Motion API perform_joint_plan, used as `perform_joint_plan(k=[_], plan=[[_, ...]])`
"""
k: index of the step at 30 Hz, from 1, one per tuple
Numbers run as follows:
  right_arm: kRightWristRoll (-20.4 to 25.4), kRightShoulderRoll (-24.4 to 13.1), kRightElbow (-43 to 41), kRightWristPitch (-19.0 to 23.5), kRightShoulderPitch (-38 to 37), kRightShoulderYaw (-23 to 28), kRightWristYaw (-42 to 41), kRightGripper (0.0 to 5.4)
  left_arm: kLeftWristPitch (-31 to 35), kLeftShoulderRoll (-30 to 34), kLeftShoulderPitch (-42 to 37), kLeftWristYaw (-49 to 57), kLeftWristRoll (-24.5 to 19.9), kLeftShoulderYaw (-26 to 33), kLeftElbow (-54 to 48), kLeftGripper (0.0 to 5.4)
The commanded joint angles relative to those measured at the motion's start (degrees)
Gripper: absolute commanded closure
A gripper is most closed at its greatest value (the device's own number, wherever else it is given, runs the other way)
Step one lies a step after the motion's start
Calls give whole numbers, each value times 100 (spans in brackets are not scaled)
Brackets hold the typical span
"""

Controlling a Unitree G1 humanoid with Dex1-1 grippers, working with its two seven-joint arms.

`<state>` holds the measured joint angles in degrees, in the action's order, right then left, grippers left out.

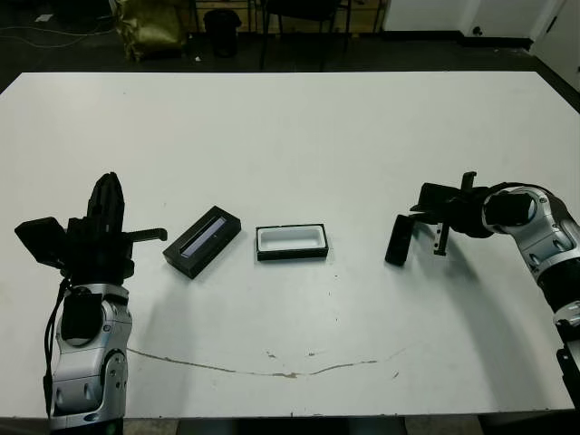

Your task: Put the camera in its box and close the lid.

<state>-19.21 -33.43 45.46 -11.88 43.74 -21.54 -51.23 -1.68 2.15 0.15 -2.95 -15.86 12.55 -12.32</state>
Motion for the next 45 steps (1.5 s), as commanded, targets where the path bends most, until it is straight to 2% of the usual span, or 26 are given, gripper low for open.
perform_joint_plan(k=[1, 7, 17, 24, 36, 39, 42, 45], plan=[[-18, 223, 218, -119, -7, -129, -190, 540, 71, 2, 72, 33, 28, 3, 40, 539], [13, 470, 548, -658, 114, -148, -113, 540, -35, 5, 59, -23, 7, 19, 133, 539], [9, 733, 377, -341, 159, -159, -167, 540, -393, 37, 39, -141, 53, 17, 345, 539], [-37, 772, -8, -203, 48, -287, -246, 540, -476, 41, 39, -180, 42, 18, 393, 539], [194, 807, -288, -32, -93, -288, -539, 540, -438, 27, 50, -126, 72, 11, 376, 539], [120, 782, -383, 15, -162, -222, -145, 540, -397, 6, 58, -122, 12, 15, 343, 539], [19, 759, -410, -41, -310, -6, 776, 540, -445, 18, 56, -142, 23, 20, 381, 539], [-205, 739, -461, 118, -402, 207, 1854, 540, -500, 28, 51, -183, 13, 26, 431, 539]])
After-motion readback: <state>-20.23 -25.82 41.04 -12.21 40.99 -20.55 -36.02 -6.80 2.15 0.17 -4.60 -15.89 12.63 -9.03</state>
